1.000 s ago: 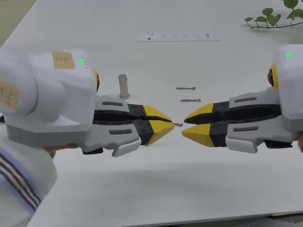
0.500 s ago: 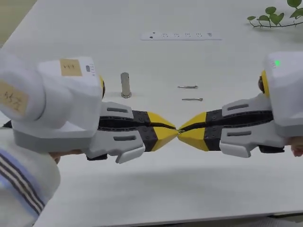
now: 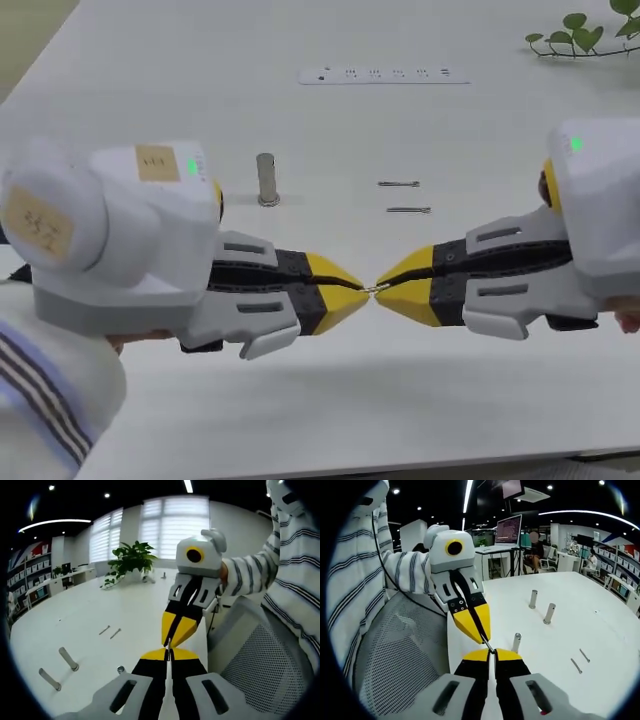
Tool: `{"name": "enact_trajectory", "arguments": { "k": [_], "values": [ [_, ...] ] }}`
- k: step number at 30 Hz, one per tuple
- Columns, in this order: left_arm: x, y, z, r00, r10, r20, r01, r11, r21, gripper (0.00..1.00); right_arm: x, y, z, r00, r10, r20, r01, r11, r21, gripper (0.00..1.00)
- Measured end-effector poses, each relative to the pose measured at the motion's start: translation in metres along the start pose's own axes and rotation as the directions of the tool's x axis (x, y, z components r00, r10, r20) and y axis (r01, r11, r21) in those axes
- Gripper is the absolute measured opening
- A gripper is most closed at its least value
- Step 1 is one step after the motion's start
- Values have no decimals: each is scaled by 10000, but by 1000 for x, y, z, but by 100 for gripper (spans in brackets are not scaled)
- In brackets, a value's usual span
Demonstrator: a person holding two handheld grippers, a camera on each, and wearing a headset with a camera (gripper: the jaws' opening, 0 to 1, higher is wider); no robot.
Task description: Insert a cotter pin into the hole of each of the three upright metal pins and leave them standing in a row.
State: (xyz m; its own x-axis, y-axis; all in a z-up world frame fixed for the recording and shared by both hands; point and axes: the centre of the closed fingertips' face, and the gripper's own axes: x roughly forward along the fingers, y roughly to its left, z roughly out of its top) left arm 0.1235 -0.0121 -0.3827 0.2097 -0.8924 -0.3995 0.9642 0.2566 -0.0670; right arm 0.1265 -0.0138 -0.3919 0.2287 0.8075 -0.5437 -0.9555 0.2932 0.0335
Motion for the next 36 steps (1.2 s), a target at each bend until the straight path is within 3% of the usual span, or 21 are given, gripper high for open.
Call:
{"name": "enact_trajectory", "arguments": {
  "k": [12,21,24,28,33,36],
  "values": [
    [2,-3,-11,9998,-52,-213,33,9959,-899,0,2,8,-7,9988,287,-385,-295,9994,-196,0],
    [0,-1,-11,9997,13,-234,-33,9963,-854,2,3,11,-6,9984,317,-459,-336,9986,-412,0],
    [-1,4,-15,9987,220,-466,-258,9962,-836,3,3,10,-6,9983,269,-507,-293,9984,-474,0],
    [-5,11,-17,9975,482,-511,-522,9954,-804,10,1,3,-9,9982,100,-584,-130,9986,-509,0],
    [-11,22,-16,9954,845,-456,-879,9930,-786,11,1,-5,-11,9976,-95,-682,55,9982,-590,0],
    [-13,31,-16,9925,1107,-513,-1145,9904,-775,11,4,-20,-15,9948,-465,-902,421,9979,-502,0]
  ]
}}
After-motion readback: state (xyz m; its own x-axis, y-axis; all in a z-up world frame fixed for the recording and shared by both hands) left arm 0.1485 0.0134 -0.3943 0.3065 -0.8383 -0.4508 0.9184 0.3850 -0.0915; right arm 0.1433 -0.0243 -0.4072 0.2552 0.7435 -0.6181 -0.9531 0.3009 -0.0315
